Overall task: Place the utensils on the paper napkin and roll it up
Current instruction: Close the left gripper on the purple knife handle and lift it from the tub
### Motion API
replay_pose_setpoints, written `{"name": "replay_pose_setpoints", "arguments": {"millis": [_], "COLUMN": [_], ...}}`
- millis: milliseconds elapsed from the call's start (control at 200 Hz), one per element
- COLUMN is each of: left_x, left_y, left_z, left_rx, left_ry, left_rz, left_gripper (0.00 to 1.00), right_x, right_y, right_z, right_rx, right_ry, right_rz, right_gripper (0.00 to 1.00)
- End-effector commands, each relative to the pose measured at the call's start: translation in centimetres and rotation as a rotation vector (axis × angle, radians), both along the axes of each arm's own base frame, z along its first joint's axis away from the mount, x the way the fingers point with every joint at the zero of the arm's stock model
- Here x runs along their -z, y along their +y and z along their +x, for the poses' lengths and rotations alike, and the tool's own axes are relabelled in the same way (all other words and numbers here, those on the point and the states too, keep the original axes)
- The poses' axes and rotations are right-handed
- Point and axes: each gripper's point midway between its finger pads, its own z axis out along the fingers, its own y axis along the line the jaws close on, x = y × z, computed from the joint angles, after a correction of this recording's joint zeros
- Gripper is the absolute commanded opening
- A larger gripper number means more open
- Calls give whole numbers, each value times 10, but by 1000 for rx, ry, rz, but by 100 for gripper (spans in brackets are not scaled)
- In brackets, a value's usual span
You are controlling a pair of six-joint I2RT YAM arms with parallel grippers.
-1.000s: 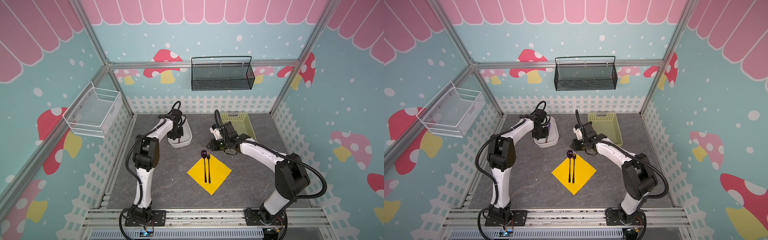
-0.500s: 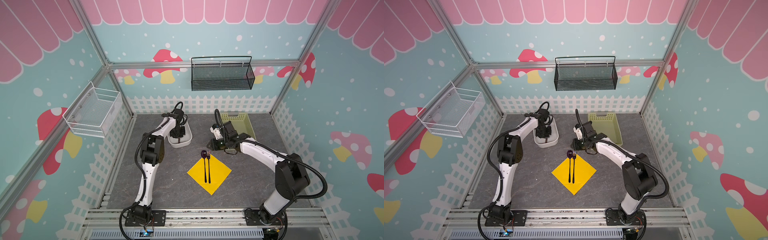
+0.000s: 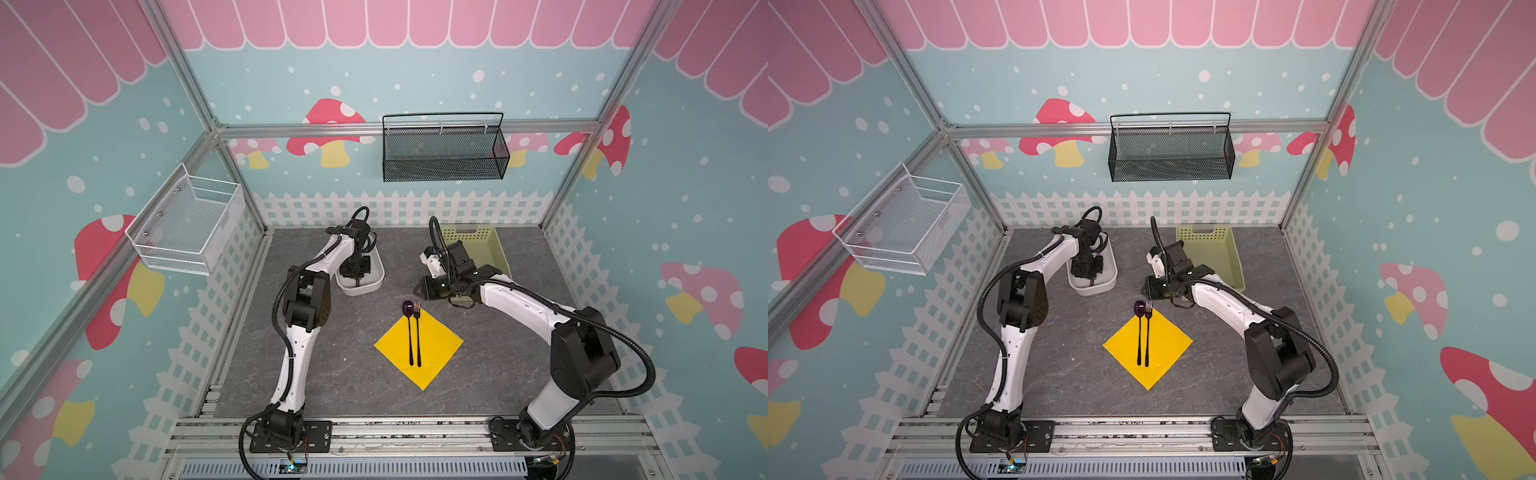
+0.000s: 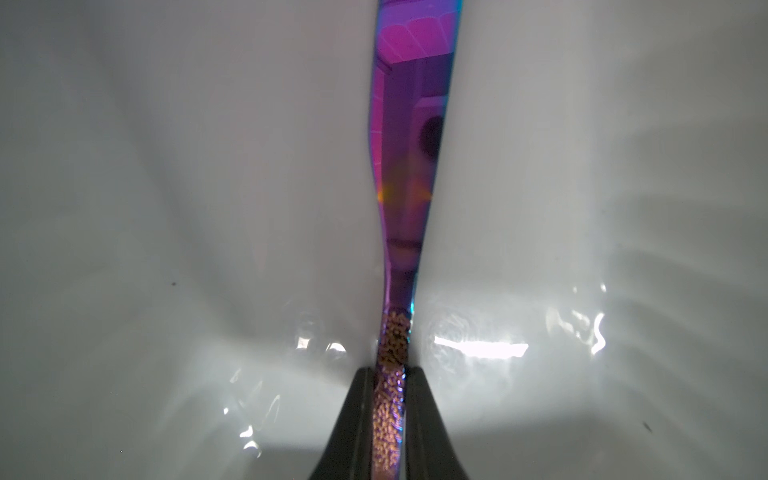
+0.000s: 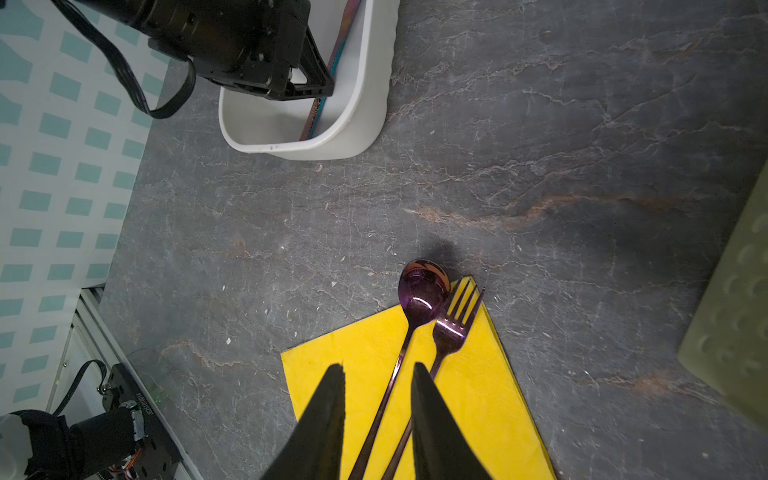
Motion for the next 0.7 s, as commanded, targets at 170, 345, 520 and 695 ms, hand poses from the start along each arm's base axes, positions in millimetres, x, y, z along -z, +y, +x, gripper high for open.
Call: {"name": "replay_pose_setpoints", "arguments": {"millis": [170, 345, 520, 695], "left_x": [9, -36, -79, -111], "left_y": [7, 5, 0, -5], "left_z": [-11, 3, 2, -11], "left_rx": [36, 40, 35, 46], "left_ry": [46, -76, -159, -206], "left_rz": [55, 34, -15, -65], "left_gripper": [8, 6, 5, 5], "right_x": [-17, -25, -37, -53], "right_y": [-4, -5, -7, -3], "right_z": [3, 5, 8, 10], "right_rx": [4, 23, 62, 73], "right_ry": [-49, -66, -90, -116], "right_rz": [-25, -18, 8, 80], "right_gripper": [30, 30, 31, 37]}}
